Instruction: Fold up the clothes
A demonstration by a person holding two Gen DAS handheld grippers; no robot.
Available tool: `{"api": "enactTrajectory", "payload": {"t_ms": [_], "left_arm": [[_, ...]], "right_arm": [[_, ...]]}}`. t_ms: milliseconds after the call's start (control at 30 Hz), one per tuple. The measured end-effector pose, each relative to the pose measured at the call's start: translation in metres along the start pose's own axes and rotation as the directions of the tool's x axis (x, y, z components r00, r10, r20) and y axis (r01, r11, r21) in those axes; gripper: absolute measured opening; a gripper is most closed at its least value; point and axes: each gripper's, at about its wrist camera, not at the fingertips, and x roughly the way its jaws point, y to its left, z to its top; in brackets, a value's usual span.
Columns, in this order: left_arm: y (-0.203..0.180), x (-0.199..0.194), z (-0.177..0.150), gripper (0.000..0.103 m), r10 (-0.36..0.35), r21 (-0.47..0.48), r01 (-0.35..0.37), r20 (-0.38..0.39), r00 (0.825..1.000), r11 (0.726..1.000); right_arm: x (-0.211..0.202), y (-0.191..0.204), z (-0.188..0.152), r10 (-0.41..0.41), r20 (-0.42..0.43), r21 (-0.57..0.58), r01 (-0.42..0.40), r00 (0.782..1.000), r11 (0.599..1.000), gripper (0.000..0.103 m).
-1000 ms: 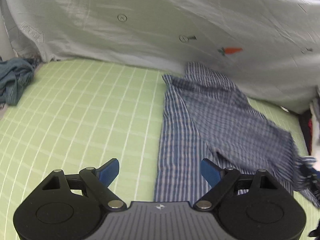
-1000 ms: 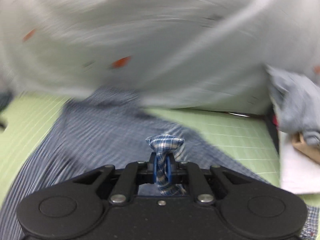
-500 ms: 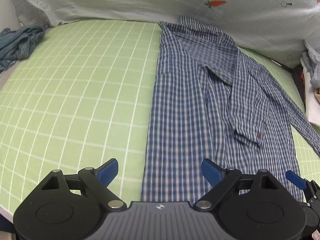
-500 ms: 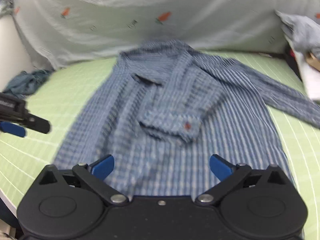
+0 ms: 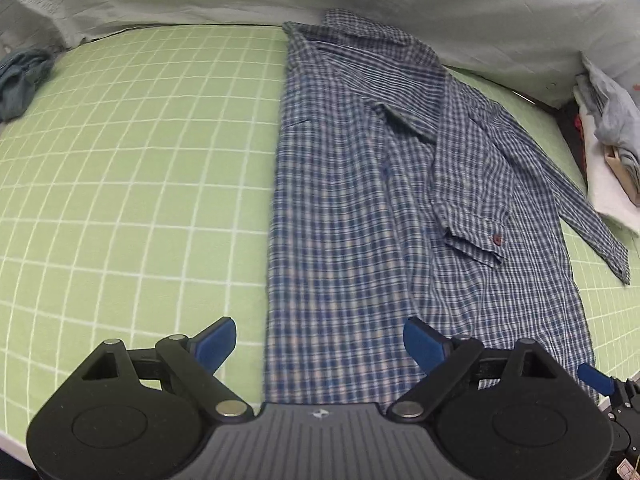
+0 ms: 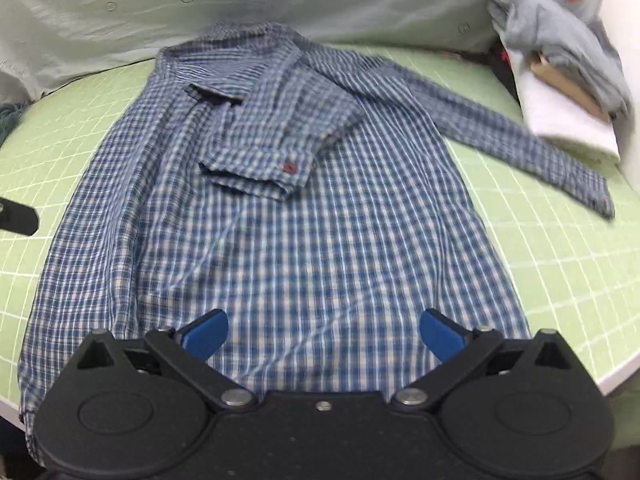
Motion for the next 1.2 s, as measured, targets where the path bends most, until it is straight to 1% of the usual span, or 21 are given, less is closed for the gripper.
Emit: {"api": "enactTrajectory", "payload": {"t_ms": [133, 233, 333, 433, 533, 600, 633, 667, 733, 833, 900, 1000, 1033, 1100, 1133, 1167, 1200], "left_arm": [[-0.020, 0.003, 0.007, 0.091, -0.021, 0.030, 0.021, 0.007, 1.000, 0.999], [-0.038, 0.009, 0.013, 0.091, -0.032, 0.040, 0.031, 0.021, 0.999, 0.999], [-0.062, 0.018, 0.024, 0.091, -0.016, 0.018, 0.015, 0.056, 0.998, 1.000], [-0.086, 0.025, 0.031, 0.091, -0.019, 0.038, 0.016, 0.079, 0.997, 0.999], [-0.107, 0.039, 0.039, 0.090, 0.000, 0.047, -0.003, 0.067, 0.998, 0.999], [-0.115, 0.051, 0.044, 0.088, -0.003, 0.047, 0.001, 0.045, 0.999, 0.999], [-0.120, 0.056, 0.045, 0.084, -0.005, 0.049, 0.003, 0.036, 0.999, 0.999], [-0.124, 0.063, 0.047, 0.078, -0.007, 0.055, 0.005, 0.024, 1.000, 0.998], [-0.130, 0.075, 0.050, 0.072, -0.009, 0.065, 0.009, -0.001, 1.000, 0.998], [-0.134, 0.090, 0.057, 0.059, -0.010, 0.068, 0.012, -0.029, 1.000, 0.998], [-0.135, 0.098, 0.059, 0.057, -0.005, 0.061, 0.008, -0.047, 0.999, 0.998], [-0.136, 0.111, 0.063, 0.056, -0.004, 0.053, 0.008, -0.076, 0.997, 0.999], [-0.136, 0.115, 0.064, 0.054, -0.004, 0.053, 0.008, -0.087, 0.996, 0.999], [-0.136, 0.120, 0.064, 0.035, -0.003, 0.049, 0.008, -0.108, 0.994, 0.999], [-0.136, 0.122, 0.065, 0.010, -0.002, 0.047, 0.008, -0.119, 0.993, 0.999], [-0.136, 0.122, 0.064, 0.003, -0.001, 0.047, 0.007, -0.114, 0.993, 0.999], [-0.136, 0.121, 0.064, 0.003, 0.000, 0.046, 0.005, -0.110, 0.994, 0.999]], "right_arm": [[0.006, -0.016, 0.006, 0.007, -0.025, 0.035, -0.006, 1.000, 0.999, 0.103], [0.014, -0.028, 0.019, 0.008, -0.008, 0.002, -0.008, 1.000, 1.000, 0.103], [0.029, -0.048, 0.039, 0.021, 0.005, -0.035, -0.021, 1.000, 0.999, 0.103], [0.042, -0.072, 0.061, -0.002, 0.016, -0.049, 0.003, 1.000, 0.999, 0.103], [0.055, -0.099, 0.079, 0.001, 0.023, -0.021, -0.001, 1.000, 1.000, 0.103], [0.066, -0.116, 0.088, -0.008, 0.008, 0.012, 0.008, 1.000, 1.000, 0.103], [0.073, -0.123, 0.092, -0.014, 0.002, 0.027, 0.014, 1.000, 1.000, 0.103], [0.079, -0.131, 0.097, -0.020, -0.005, 0.042, 0.021, 1.000, 0.999, 0.103], [0.090, -0.143, 0.104, -0.025, -0.012, 0.068, 0.026, 1.000, 0.997, 0.103], [0.105, -0.155, 0.111, -0.023, -0.028, 0.089, 0.026, 0.999, 0.996, 0.103], [0.115, -0.160, 0.114, -0.017, -0.050, 0.095, 0.022, 0.999, 0.995, 0.103], [0.123, -0.162, 0.115, -0.007, -0.065, 0.095, 0.013, 0.998, 0.995, 0.103], [0.125, -0.162, 0.115, -0.003, -0.067, 0.093, 0.009, 0.998, 0.996, 0.103], [0.129, -0.162, 0.114, 0.005, -0.073, 0.091, 0.002, 0.997, 0.996, 0.103], [0.131, -0.162, 0.114, 0.008, -0.075, 0.089, -0.001, 0.997, 0.996, 0.103], [0.130, -0.161, 0.114, 0.007, -0.075, 0.083, -0.001, 0.997, 0.997, 0.103], [0.130, -0.160, 0.114, 0.007, -0.075, 0.077, -0.001, 0.997, 0.997, 0.103]]}}
